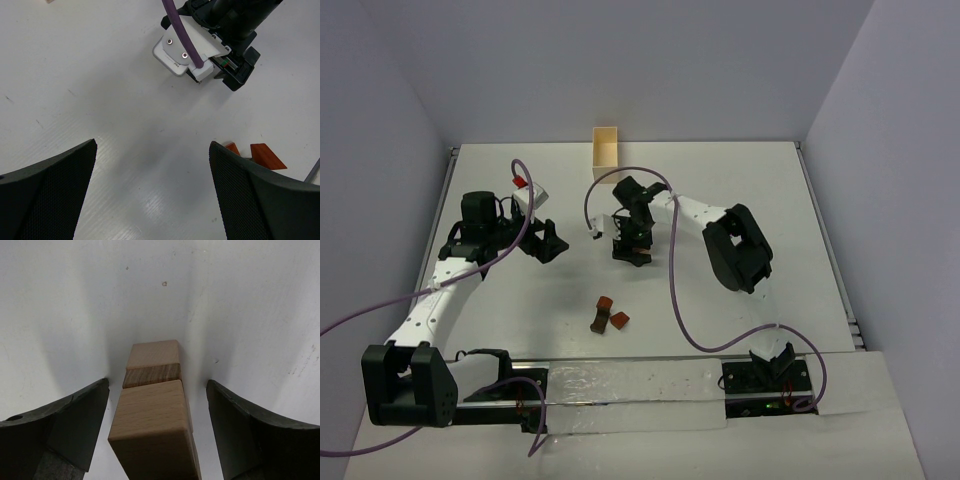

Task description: Build the wood block tower

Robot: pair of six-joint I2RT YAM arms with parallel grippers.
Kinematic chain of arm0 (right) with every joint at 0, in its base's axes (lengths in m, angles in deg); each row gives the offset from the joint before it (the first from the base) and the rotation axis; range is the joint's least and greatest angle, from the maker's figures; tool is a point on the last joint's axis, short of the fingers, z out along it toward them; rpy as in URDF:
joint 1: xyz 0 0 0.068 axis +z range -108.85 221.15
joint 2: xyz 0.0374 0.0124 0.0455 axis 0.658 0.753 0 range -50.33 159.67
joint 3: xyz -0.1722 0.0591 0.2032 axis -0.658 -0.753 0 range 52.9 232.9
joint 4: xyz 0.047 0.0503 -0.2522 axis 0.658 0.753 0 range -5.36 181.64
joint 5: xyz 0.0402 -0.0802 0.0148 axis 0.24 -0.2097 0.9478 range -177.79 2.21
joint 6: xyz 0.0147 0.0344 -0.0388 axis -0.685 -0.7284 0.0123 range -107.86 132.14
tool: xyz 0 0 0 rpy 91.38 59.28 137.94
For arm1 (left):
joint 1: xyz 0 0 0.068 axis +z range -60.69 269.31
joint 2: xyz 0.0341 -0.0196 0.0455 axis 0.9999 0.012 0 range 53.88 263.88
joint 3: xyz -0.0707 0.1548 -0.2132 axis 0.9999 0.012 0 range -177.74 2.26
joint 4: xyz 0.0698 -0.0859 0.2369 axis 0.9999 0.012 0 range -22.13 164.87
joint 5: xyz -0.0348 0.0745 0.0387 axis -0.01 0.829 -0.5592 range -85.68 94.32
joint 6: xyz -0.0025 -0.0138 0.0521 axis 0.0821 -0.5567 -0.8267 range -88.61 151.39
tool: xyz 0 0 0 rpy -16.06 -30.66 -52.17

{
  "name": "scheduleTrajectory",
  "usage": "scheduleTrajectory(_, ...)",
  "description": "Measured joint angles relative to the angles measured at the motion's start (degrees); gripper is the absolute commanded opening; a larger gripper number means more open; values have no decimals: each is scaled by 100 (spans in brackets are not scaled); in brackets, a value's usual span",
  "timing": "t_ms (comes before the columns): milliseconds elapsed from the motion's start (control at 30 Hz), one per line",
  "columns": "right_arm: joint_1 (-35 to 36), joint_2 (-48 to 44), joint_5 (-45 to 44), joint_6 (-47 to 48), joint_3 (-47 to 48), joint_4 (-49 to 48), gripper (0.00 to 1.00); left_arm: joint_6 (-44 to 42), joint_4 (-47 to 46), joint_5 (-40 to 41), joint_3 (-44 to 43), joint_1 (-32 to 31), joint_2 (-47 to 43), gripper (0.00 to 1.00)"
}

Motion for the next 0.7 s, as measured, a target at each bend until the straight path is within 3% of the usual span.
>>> scheduleTrajectory(700, 2, -945, 295, -25, 492, 659, 89, 6, 0, 0, 0, 0, -2, 99)
